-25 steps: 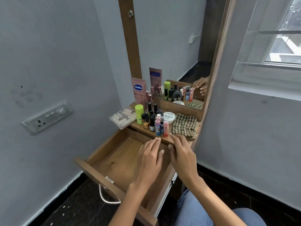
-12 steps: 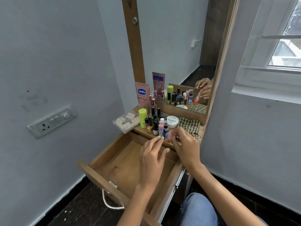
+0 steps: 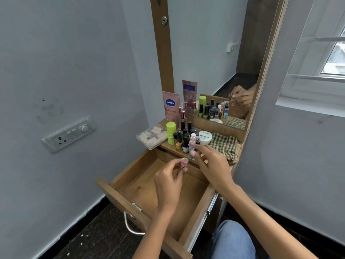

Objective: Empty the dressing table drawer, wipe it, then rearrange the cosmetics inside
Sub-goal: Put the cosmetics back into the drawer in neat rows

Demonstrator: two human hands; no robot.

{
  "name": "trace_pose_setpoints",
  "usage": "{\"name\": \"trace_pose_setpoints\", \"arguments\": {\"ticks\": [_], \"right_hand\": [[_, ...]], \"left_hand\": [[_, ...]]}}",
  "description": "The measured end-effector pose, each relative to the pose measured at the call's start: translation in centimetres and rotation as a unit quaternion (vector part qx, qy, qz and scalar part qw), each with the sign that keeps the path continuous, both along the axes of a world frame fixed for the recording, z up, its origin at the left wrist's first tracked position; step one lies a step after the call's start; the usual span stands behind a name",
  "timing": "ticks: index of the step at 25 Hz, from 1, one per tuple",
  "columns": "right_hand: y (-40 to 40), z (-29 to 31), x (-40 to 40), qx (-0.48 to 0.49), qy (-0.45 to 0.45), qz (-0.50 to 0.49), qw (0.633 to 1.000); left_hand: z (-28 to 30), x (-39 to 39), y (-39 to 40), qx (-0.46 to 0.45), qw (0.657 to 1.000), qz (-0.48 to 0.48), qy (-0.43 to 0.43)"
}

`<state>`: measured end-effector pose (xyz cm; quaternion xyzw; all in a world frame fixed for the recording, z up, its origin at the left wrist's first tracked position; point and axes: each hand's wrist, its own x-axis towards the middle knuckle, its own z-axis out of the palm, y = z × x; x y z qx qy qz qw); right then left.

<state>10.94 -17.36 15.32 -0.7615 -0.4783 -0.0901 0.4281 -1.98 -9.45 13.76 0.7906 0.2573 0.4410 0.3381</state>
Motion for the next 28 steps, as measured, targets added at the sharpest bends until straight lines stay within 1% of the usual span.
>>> {"name": "trace_pose_setpoints", "arguments": {"ticks": [1, 2, 3, 5, 7, 11, 13, 15, 16, 17, 18, 20, 22, 24, 26, 28], "right_hand": [[0.5, 0.1, 0.4, -0.047, -0.055, -0.045, 0.996], [0.9, 0.2, 0.6, -0.093, -0.085, -0.075, 0.989], [1.3, 0.2, 0.8, -0.125, -0.099, -0.092, 0.983], [1.9, 0.1, 1.0, -0.145, -0.111, -0.113, 0.977], [2.2, -0.1, 1.4, -0.113, -0.126, -0.115, 0.979], [2.2, 0.0, 1.7, -0.034, -0.187, -0.081, 0.978], [1.7, 0.4, 1.4, -0.004, -0.163, -0.055, 0.985], [0.7, 0.4, 0.9, 0.007, -0.08, -0.03, 0.996], [0.1, 0.3, 0.8, -0.002, -0.033, -0.007, 0.999], [-0.5, 0.0, 0.7, -0.028, 0.0, 0.018, 0.999], [-0.9, -0.3, 0.5, -0.068, 0.015, 0.038, 0.997], [-1.1, -0.8, 0.5, -0.169, 0.005, 0.046, 0.984], [-0.6, -0.9, 0.7, -0.269, -0.019, 0.031, 0.962], [0.2, -0.9, 0.8, -0.357, -0.066, 0.017, 0.932], [1.1, -1.0, 0.8, -0.418, -0.121, 0.011, 0.9], [1.6, -1.1, 0.4, -0.455, -0.15, 0.007, 0.878]], "left_hand": [[-0.1, -0.1, 0.1, -0.012, 1.0, 0.005, -0.004], [-0.1, -0.1, 0.1, -0.019, 1.0, 0.01, -0.006], [-0.1, -0.2, 0.2, -0.02, 1.0, 0.013, -0.006], [0.0, -0.2, 0.2, -0.016, 1.0, 0.016, -0.007], [0.0, -0.3, 0.2, -0.015, 1.0, 0.016, -0.007], [-0.3, -0.4, 0.5, -0.02, 1.0, 0.016, -0.005], [-0.5, -0.5, 0.6, -0.027, 1.0, 0.012, -0.008], [-0.6, -0.6, 0.7, -0.032, 0.999, 0.012, -0.008], [-0.8, -0.6, 0.8, -0.034, 0.999, 0.01, -0.005], [-0.9, -0.6, 0.9, -0.037, 0.999, 0.005, 0.001], [-1.1, -0.7, 1.0, -0.042, 0.999, -0.002, 0.009], [-1.4, -0.9, 1.2, -0.05, 0.998, -0.011, 0.023], [-1.6, -1.1, 1.3, -0.054, 0.998, -0.012, 0.03], [-1.7, -1.3, 1.4, -0.058, 0.997, -0.021, 0.037], [-1.8, -1.4, 1.5, -0.058, 0.997, -0.028, 0.049], [-1.9, -1.5, 1.6, -0.059, 0.996, -0.029, 0.057]]}}
